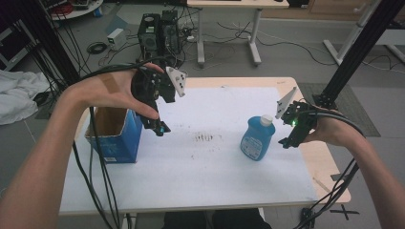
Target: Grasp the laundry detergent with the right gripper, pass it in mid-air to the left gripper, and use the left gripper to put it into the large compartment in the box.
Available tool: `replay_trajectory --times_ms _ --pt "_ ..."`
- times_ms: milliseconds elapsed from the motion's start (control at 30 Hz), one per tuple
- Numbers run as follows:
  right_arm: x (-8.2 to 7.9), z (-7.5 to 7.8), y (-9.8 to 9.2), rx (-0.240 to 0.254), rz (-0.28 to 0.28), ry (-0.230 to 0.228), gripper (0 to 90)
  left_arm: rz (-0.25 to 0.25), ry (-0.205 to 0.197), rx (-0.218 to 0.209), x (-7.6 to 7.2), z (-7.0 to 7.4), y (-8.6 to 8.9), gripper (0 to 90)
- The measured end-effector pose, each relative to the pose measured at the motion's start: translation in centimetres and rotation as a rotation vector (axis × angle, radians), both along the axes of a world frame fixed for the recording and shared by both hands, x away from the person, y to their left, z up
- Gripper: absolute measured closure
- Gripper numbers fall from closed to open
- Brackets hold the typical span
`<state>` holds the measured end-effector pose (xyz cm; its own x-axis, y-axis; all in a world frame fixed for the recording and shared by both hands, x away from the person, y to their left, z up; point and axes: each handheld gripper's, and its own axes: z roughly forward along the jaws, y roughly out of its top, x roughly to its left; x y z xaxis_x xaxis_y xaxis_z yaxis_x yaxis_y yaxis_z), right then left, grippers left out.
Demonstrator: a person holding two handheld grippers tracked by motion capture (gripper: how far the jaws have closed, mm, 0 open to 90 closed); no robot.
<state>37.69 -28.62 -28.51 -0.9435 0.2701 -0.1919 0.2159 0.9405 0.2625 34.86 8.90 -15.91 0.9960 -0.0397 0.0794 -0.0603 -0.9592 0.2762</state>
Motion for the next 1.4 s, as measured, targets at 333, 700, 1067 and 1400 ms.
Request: replay_trajectory --times_ms 333,700,1067,1400 --pt "-1.0 -1.6 0.3 0.12 -0.155 0.008 13.0 -0.003 0.0 -0.003 -0.1 -0.1 0.0 11.4" --pt "-1.8 -3.1 1.2 0.273 -0.254 -0.052 13.0 -0.001 0.002 -0.013 -0.1 -0.3 0.3 11.4" --pt "-2.3 -5.0 2.0 0.431 -0.368 -0.135 13.0 0.018 0.007 -0.028 -0.1 -0.8 1.3 11.4" --pt "-2.5 -6.0 2.2 0.489 -0.416 -0.175 13.0 0.017 0.007 -0.037 0.0 -1.1 1.5 11.4"
